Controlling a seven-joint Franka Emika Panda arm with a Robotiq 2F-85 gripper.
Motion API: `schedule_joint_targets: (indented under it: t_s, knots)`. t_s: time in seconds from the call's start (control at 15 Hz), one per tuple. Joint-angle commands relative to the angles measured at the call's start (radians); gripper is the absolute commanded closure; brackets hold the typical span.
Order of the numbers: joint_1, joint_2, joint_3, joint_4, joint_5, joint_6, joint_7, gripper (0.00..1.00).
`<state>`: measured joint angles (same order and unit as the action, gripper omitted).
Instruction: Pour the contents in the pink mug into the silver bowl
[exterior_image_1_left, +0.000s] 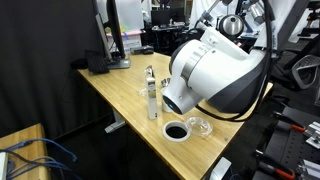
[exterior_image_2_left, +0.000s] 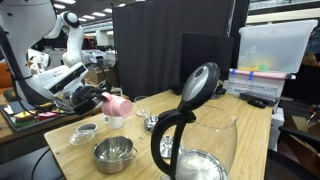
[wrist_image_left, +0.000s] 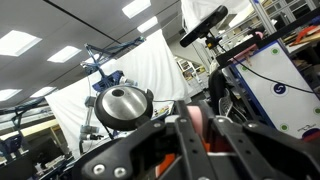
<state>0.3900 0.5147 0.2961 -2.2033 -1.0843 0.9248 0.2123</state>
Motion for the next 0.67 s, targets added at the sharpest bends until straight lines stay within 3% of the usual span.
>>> schedule_joint_targets:
  t_s: [0.0, 0.6]
  knots:
    - [-0.010, 0.027, 0.004, 0.024, -0.008, -0.030, 0.011, 0.96]
    - [-0.020, 0.079, -0.002, 0.051, -0.010, -0.018, 0.005, 0.96]
